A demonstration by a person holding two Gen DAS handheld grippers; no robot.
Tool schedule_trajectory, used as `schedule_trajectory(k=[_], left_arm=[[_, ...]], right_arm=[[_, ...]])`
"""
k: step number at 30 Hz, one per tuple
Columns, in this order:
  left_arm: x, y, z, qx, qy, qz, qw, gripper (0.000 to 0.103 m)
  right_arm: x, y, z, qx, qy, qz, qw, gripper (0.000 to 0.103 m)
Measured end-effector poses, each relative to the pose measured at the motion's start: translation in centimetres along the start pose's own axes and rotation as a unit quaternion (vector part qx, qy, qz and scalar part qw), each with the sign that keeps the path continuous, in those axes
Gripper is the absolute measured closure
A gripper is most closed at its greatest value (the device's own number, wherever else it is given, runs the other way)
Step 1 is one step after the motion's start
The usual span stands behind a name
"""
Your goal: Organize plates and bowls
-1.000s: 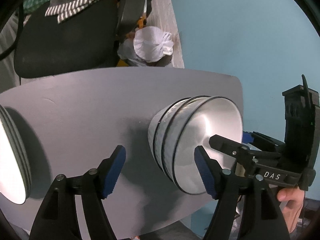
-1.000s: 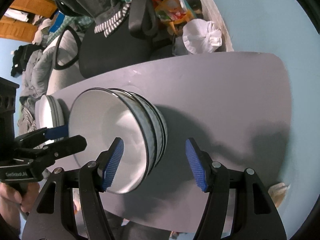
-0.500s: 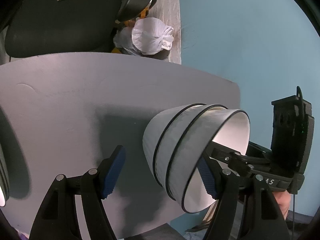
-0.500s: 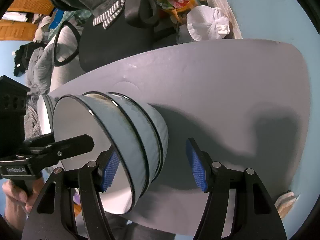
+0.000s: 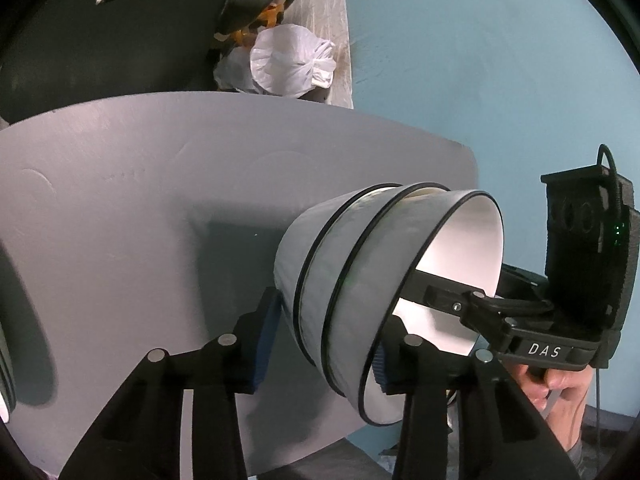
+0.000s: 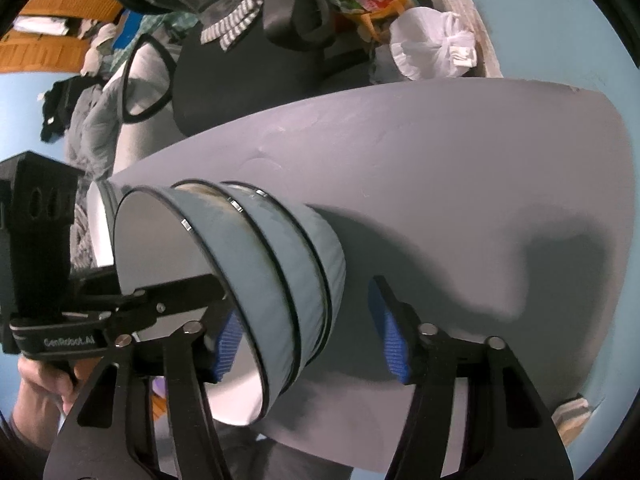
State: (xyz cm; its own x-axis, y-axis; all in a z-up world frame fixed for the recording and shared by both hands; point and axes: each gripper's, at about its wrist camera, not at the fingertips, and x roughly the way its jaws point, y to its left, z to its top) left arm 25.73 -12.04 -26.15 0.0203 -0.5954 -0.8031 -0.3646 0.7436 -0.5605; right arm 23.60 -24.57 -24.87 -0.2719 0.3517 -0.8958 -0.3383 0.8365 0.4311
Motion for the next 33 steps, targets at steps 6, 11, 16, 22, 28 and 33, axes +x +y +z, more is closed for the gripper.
schedule_trajectory(k=[6,11,16,22,28,33], left_arm=[[-0.4,-0.3,0.0,0.01,-0.007,0.016,0.9998,0.073],[-0.3,-0.6,0.1,0.016,-0.014,0.029,0.9994,0.074],[-0.1,-0.5,0.1,0.008,-0.02,0.027,0.9994,0.075],[-0.5,-0.5,-0.4,0.01,-0.021,0.031,0.9993,0.075],[-0.4,-0.4,-0.3,0.009,-0.019,0.034,0.9992,0.076],[-0.2,-0.5,-0.2,0.009,-0.02,0.036,0.9991,0.076]], right_arm=[[0.1,0.5,0.1,-0.021,0.0,0.001,1.0,0.059],[0.1,0.2,0.1,-0.017,-0.001,0.006,1.0,0.059],[0.1,0.1,0.1,-0.017,-0.004,-0.002,1.0,0.052],[0.0,0.4,0.0,-0.026,-0.014,-0.008,1.0,0.052],[0.0,0.4,0.7,-0.014,0.017,-0.005,1.0,0.062],[-0.3,0.6,1.1,-0.024,0.033,-0.017,0.999,0.071]])
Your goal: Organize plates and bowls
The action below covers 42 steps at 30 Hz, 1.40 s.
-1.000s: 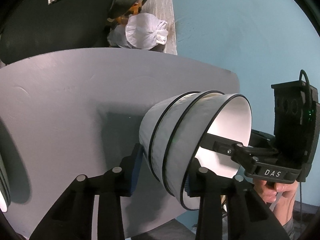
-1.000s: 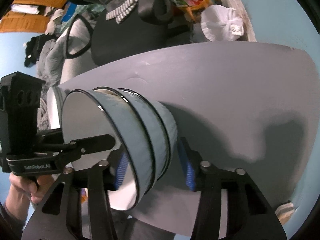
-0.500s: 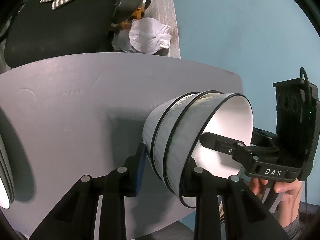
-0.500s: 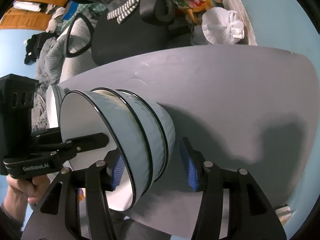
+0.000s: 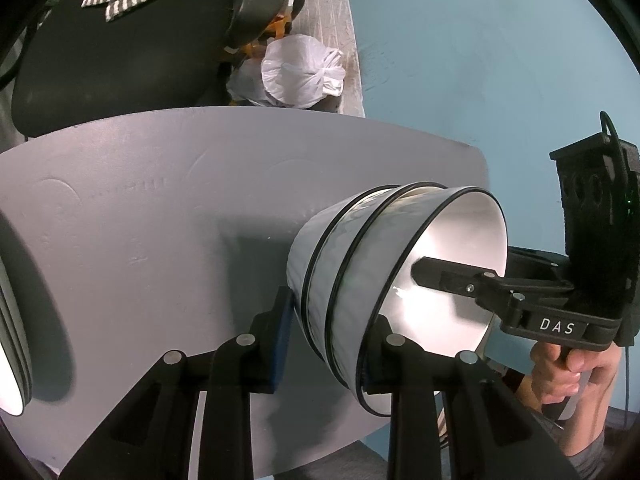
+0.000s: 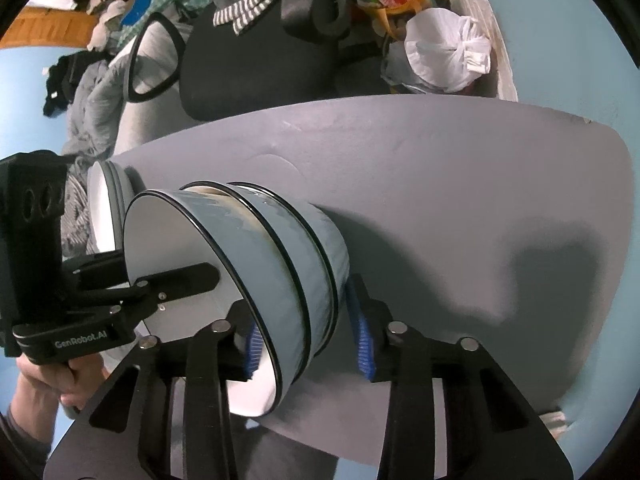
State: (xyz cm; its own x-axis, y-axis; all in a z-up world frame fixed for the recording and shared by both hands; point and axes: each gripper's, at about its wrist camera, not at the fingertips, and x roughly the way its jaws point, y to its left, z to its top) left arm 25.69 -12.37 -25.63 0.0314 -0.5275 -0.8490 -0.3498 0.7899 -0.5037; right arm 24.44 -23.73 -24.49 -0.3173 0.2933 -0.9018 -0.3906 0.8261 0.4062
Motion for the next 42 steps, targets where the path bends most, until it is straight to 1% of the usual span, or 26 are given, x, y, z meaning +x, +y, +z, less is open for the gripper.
schedule_trajectory(k=[2,5,10,16,26,30,32,34,39,42], left_arm=[[0.0,0.0,0.0,0.0,0.0,0.0,1.0,0.076],[-0.1,0.0,0.1,-0.001,0.001,0.001,1.0,0.076],[-0.2,0.1,0.2,-0.001,-0.002,-0.003,1.0,0.074],[-0.1,0.1,0.2,0.003,0.0,-0.001,1.0,0.074],[0.0,-0.2,0.2,0.004,0.0,0.001,1.0,0.075],[0.0,-0.4,0.2,0.004,-0.002,0.004,1.0,0.075],[-0.1,-0.7,0.2,0.009,-0.001,0.011,0.9999,0.075],[0.0,-0.9,-0.1,0.014,0.002,0.016,0.9998,0.076],[-0.1,-0.1,-0.8,0.005,0.007,0.01,0.9999,0.076],[-0.6,0.5,-1.4,0.0,0.005,0.015,0.9999,0.076]], right_arm=[[-0.1,-0.1,-0.1,-0.001,0.001,0.0,1.0,0.074],[-0.1,-0.1,-0.2,-0.004,-0.002,0.001,1.0,0.075],[-0.2,0.7,-0.6,-0.024,-0.016,-0.014,0.999,0.074],[-0.2,0.0,-1.0,-0.012,-0.032,0.0,0.999,0.074],[-0.1,-0.7,-1.2,-0.001,-0.04,0.028,0.999,0.071],[-0.2,-0.2,-1.6,0.002,-0.054,0.017,0.998,0.071],[-0.4,0.0,-1.9,0.004,-0.062,0.004,0.998,0.076],[-0.4,0.2,-2.0,0.007,-0.063,-0.001,0.998,0.076],[0.1,0.7,-2.4,0.019,-0.052,-0.006,0.998,0.077],[0.7,1.2,-2.6,0.028,-0.043,0.001,0.999,0.078]])
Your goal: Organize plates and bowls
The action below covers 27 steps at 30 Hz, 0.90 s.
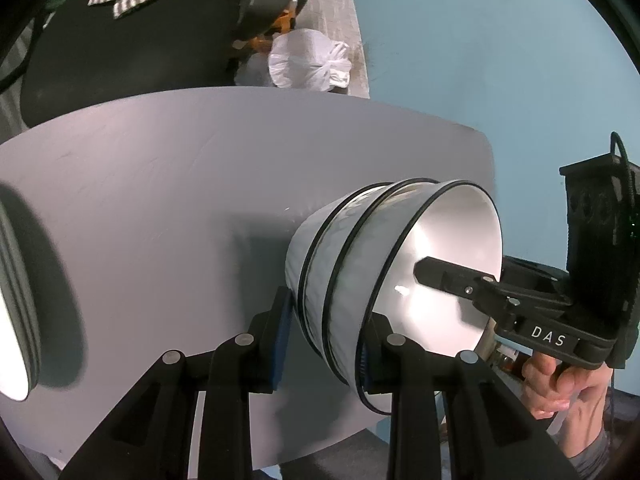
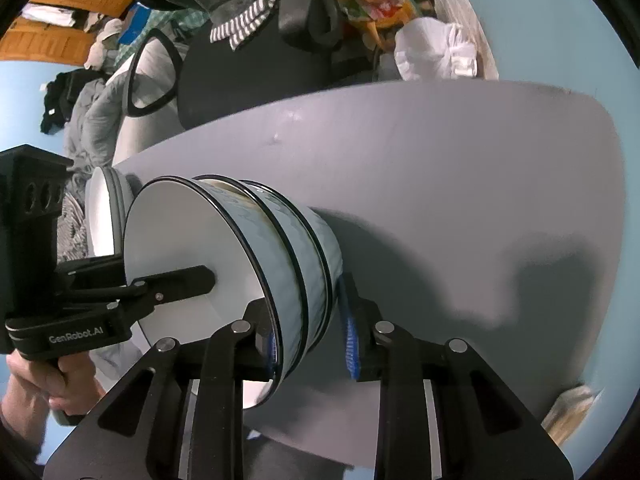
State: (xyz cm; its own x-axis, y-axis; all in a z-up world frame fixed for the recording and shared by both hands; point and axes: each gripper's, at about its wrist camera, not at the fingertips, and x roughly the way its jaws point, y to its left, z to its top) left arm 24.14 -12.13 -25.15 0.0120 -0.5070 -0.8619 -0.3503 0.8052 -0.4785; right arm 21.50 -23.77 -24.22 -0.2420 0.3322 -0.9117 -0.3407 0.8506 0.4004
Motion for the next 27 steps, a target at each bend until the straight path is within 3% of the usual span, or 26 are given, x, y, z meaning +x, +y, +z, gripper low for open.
schedule_trajectory(k=[8,27], left_arm=[[-2.1,1.6,-1.8,-0.001,-0.011,0.017,0.9998,0.075],[-8.7,8.1,-5.8,-0.042,-0.06,0.007,0.9973,0.075]], right_arm=[[1.0,2.5,-0.7,-0.002,0.01,0.012,1.0,0.079],[3.2,11.7,-1.1,-0.057,0.019,0.0,0.998,0.081]])
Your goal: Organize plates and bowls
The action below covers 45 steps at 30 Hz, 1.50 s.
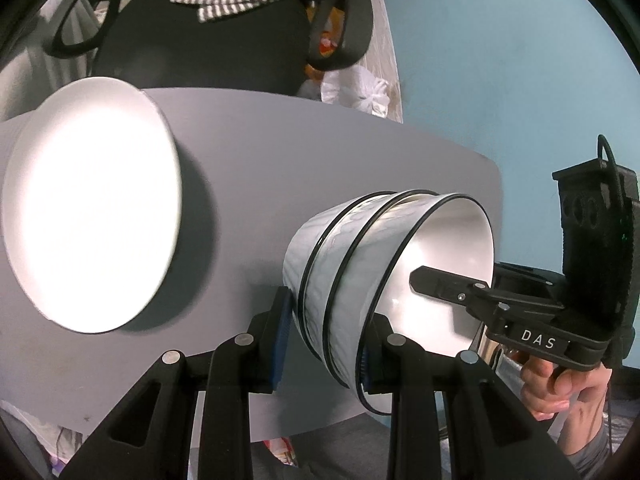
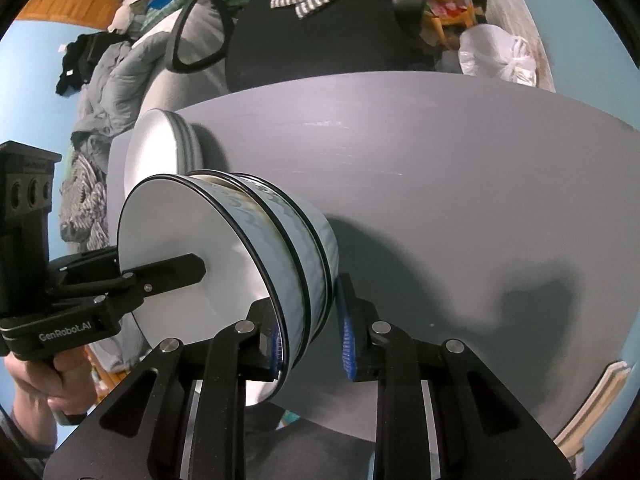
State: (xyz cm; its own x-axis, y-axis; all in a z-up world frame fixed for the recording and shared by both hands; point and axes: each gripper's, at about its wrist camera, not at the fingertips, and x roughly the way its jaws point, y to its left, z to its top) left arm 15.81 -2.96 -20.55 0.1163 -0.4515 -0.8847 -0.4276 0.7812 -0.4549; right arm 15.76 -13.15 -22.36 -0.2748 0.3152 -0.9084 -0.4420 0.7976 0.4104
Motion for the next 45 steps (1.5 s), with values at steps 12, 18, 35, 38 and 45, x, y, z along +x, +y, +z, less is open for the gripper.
schedule_trajectory(k=[12,18,35,38,45], left_arm=[[-4.6,4.1,-0.3,-0.027,-0.039,-0.004,0.9989,0.075],[-6.4,6.3,-0.3,-0.042,-0.054,-0.005,0.9976,0.075],[-8.0,14.2,0.8,-0.093,-0.069,0.003,0.9933,0.076],[-7.6,15.7,1.2,-0.101,-0.065,0.004,0.9927,0.076],[-7.1,17.4,1.6,-0.119,-0.061,0.001,0.991,0.076]], right_arm=[[0.8,5.1,1.5,-0.04,0.002,-0.009,0.999,0.081],[1.5,8.0,2.6,-0.064,0.006,-0.014,0.998,0.082],[5.8,14.9,6.8,-0.109,0.03,-0.027,0.993,0.082],[7.2,15.7,7.5,-0.111,0.04,-0.034,0.992,0.082],[8.7,17.0,8.7,-0.108,0.047,-0.049,0.992,0.082]])
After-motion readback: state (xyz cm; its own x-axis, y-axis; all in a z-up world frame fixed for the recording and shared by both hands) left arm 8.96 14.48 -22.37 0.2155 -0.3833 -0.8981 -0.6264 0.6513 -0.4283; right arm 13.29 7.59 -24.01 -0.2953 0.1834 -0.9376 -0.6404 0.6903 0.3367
